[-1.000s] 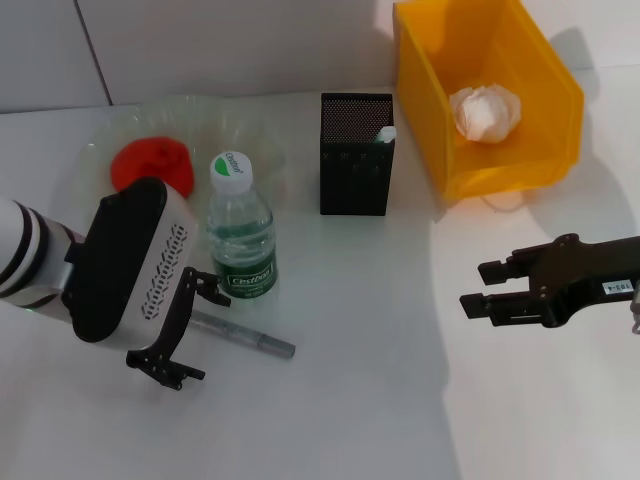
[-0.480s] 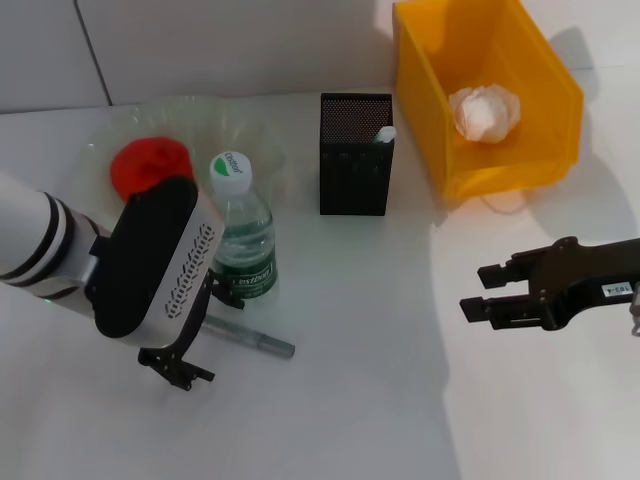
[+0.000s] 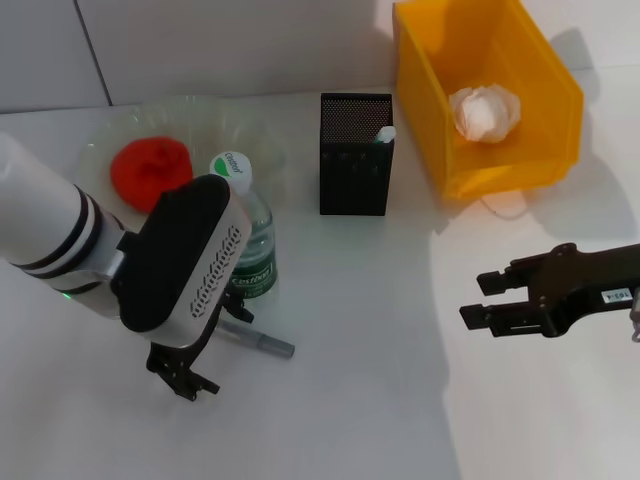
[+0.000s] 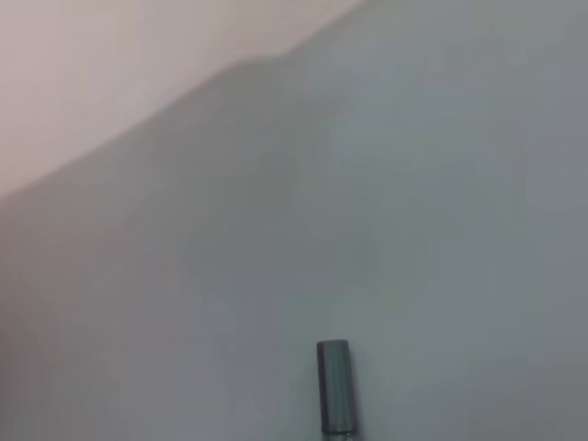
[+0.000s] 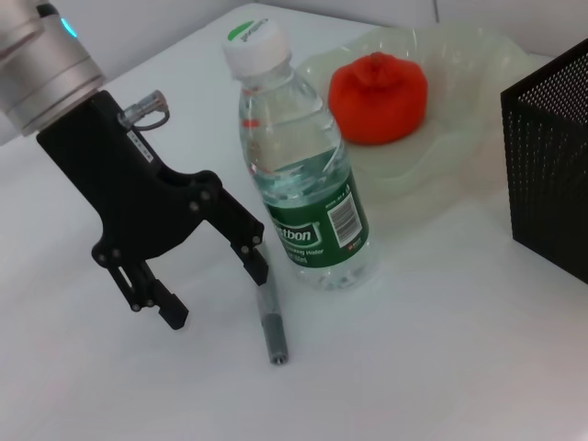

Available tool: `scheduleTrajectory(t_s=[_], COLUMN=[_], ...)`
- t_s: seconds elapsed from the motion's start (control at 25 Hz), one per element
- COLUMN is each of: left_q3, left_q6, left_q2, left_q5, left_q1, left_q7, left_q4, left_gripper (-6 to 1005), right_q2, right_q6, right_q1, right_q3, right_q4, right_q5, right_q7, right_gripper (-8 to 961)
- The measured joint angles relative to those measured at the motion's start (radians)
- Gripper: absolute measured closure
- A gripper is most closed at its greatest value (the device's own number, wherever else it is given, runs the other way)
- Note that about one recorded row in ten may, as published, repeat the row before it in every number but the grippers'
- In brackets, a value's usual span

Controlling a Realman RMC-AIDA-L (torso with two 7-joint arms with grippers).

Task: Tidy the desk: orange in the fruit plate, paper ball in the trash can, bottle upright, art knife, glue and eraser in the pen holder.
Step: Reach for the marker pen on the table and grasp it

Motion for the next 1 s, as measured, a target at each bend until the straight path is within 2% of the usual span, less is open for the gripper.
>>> scheduleTrajectory(t_s=[0.32, 0.72, 1.0], left_q3=[0.053, 0.096, 0.114], left_q6=[-0.015, -0.014, 0.041], left_q2=[-0.001, -0.001, -0.001], left_q5=[0.023, 0.055, 0.06], left_q1=[-0.038, -0.05, -0.046], left_q7=[-0.037, -0.073, -0.096], left_q4=[-0.046, -0.048, -0.007], left_gripper=[156, 159, 161], right_q2=[-0.002, -0.002, -0.003], right_q6=[-0.013, -0.016, -0.016], right_q1=[0.001, 0.003, 0.004], right_q3=[0.0, 0.0, 0.0], right_q4=[0.01, 0.027, 0.03], right_q5=[0.0, 0.0, 0.0], right_q7=[-0.005, -0.013, -0.017], right_gripper=[403, 404, 404])
